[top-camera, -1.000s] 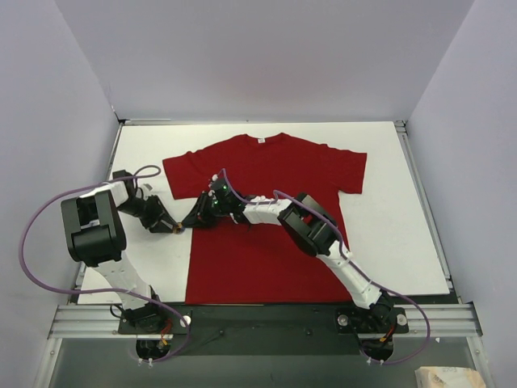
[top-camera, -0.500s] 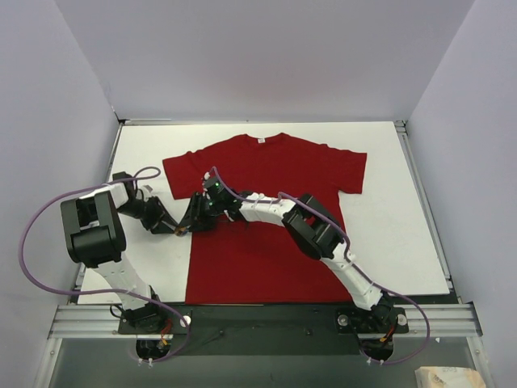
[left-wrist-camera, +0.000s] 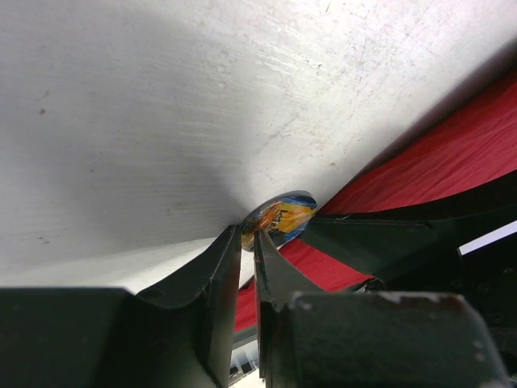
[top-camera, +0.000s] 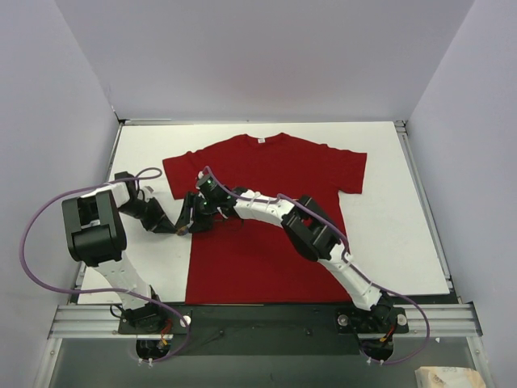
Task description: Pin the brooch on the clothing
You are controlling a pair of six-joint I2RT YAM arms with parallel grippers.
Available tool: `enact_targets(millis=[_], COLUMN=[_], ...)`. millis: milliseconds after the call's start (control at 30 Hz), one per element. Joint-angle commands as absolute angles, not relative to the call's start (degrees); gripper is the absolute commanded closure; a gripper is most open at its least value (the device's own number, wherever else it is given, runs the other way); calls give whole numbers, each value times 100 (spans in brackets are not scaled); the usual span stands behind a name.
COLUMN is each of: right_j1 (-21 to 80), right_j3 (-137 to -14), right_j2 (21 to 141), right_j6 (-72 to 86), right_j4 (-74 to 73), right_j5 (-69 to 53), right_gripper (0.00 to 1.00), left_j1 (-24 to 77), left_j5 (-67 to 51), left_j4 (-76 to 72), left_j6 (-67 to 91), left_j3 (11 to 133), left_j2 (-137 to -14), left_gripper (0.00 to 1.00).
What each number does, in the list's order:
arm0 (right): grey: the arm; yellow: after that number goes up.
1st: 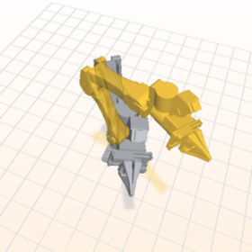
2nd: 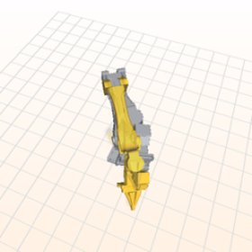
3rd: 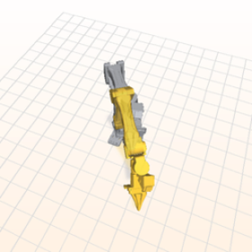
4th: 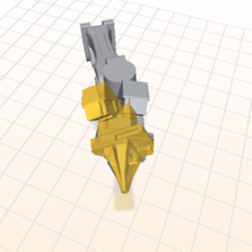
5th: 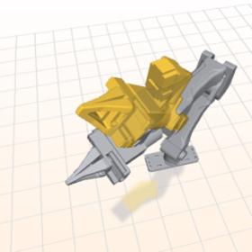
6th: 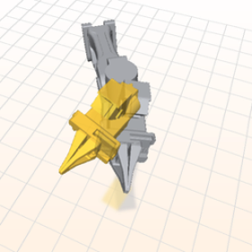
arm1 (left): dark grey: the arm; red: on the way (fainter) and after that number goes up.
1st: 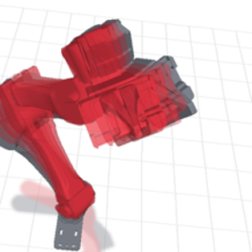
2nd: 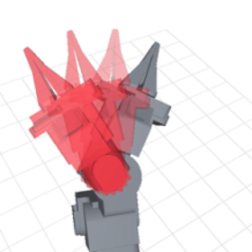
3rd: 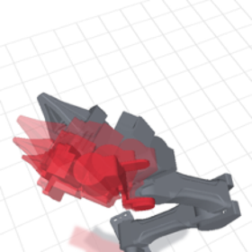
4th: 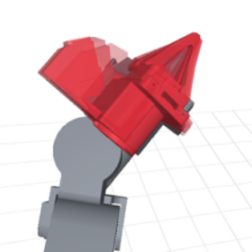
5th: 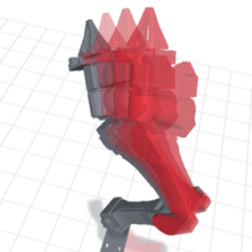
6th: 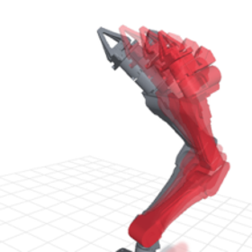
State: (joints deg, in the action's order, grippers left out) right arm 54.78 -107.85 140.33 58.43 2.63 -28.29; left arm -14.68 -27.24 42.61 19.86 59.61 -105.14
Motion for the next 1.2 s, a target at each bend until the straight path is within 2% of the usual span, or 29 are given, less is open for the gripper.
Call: enact_targets(millis=[0, 133, 300, 500, 533, 667, 767, 800, 867, 933, 1033, 1167], right_j1=[5546, 5546, 5511, 5458, 5449, 5405, 5291, 5256, 5116, 4976, 4826, 4519], right_j3=[-10995, -11022, -10398, -10073, -10072, -10029, -9757, -9669, -9362, -8968, -8396, -7097], right_j2=[14554, 14625, 14397, 14142, 14133, 13966, 13493, 13126, 12694, 11947, 10787, 8997], right_j6=[5870, 6055, 6354, 6267, 6240, 6056, 5758, 5522, 5275, 4828, 4265, 3789], right_j4=[-54, 456, 1387, 1266, 1248, 1143, 1064, 1011, 845, 686, 492, 466], right_j5=[-2750, -2970, -3085, -2786, -2777, -2795, -2769, -2725, -2681, -2567, -2488, -2522], right_gripper=[49, 53, 60, 79, 87, 99, 100, 100, 100, 100, 100, 100], left_j1=[-1389, -1371, -1371, -1371, -1371, -1362, -1354, -1362, -1354, -1345, -1196, -538], left_j5=[-2215, -2224, -2241, -2224, -2224, -2268, -2206, -2163, -2127, -2179, -2293, -2435], left_j4=[4043, 4052, 4069, 4052, 4060, 4174, 4385, 4481, 4579, 4649, 4614, 4387], left_j6=[1784, 1758, 1723, 1731, 1731, 1662, 1582, 1573, 1530, 1512, 1599, 2082], left_j3=[5941, 5950, 5959, 5950, 5950, 6064, 6257, 6319, 6433, 6574, 6723, 6838], left_j2=[-10793, -10819, -10907, -10855, -10820, -10338, -9670, -9468, -8809, -8134, -7369, -6786], left_gripper=[77, 77, 77, 77, 77, 75, 63, 54, 46, 31, 23, 22])
